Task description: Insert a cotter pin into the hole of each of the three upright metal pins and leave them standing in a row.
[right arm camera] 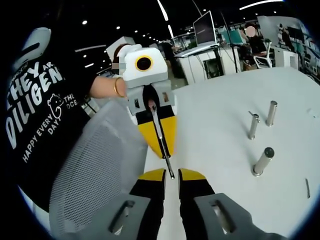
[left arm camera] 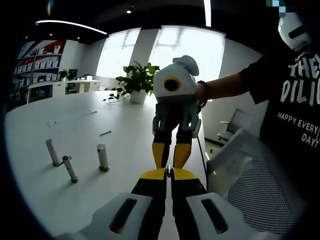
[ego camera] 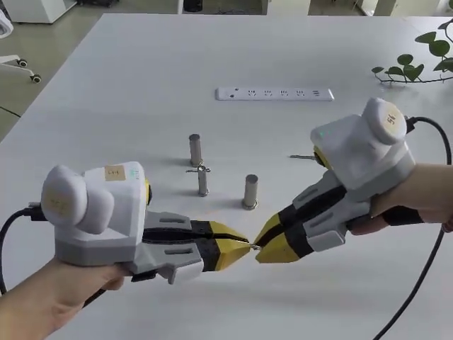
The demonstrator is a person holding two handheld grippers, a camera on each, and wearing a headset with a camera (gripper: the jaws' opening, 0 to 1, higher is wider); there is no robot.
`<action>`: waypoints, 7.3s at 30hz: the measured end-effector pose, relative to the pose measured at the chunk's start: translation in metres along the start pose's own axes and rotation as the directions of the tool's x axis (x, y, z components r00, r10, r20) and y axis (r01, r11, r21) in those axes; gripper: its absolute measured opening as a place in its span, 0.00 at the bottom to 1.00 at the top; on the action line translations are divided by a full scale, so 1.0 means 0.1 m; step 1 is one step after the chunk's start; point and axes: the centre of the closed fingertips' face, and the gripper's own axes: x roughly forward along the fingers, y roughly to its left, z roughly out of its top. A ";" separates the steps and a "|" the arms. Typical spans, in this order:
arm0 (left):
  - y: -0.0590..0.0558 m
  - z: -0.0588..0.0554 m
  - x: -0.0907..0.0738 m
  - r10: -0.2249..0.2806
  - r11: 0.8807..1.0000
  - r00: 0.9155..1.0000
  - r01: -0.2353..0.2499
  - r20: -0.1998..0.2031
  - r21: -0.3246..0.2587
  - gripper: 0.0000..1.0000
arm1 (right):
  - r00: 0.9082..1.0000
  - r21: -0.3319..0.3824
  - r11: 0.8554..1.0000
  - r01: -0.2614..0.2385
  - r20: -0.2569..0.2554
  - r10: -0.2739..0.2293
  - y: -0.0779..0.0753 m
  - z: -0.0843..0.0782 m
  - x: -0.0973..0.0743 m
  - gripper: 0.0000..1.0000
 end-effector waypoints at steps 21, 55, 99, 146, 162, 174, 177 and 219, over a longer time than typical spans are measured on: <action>0.00 -0.03 0.01 -0.013 1.000 1.000 0.013 -0.001 0.016 0.01 | 0.998 -0.114 0.993 0.002 -0.054 -0.008 0.04 -0.03 0.00 0.00; 0.85 -0.07 0.08 0.390 0.920 0.921 -0.389 -0.011 0.053 0.20 | 0.909 -0.185 0.937 0.298 -0.243 -0.337 -0.91 -0.28 -0.38 0.00; 1.50 -0.24 0.68 0.509 0.860 0.858 -0.511 -0.072 -0.009 0.16 | 0.867 -0.192 0.914 0.358 -0.295 -0.401 -1.39 -0.34 -0.50 0.00; 1.53 -0.23 0.72 0.470 0.883 0.881 -0.470 -0.052 0.010 0.11 | 0.876 -0.416 0.878 0.235 -0.301 -0.378 -1.60 -0.16 -0.33 0.00; 1.54 -0.25 0.73 0.479 0.877 0.877 -0.479 -0.031 -0.024 0.11 | 0.881 -0.323 0.903 0.283 -0.283 -0.378 -1.49 -0.10 -0.38 0.11; 1.54 -0.26 0.72 0.482 0.874 0.876 -0.483 -0.026 -0.045 0.12 | 0.861 -0.347 0.885 0.310 -0.292 -0.416 -1.51 -0.13 -0.44 0.00; 1.54 -0.27 0.72 0.483 0.874 0.875 -0.483 -0.024 -0.053 0.12 | 0.862 -0.344 0.885 0.313 -0.288 -0.417 -1.52 -0.13 -0.43 0.00; 1.40 -0.31 0.45 0.494 0.865 0.865 -0.499 -0.089 -0.052 0.27 | 0.887 -0.196 0.905 0.376 -0.207 -0.413 -1.49 0.11 -0.30 0.20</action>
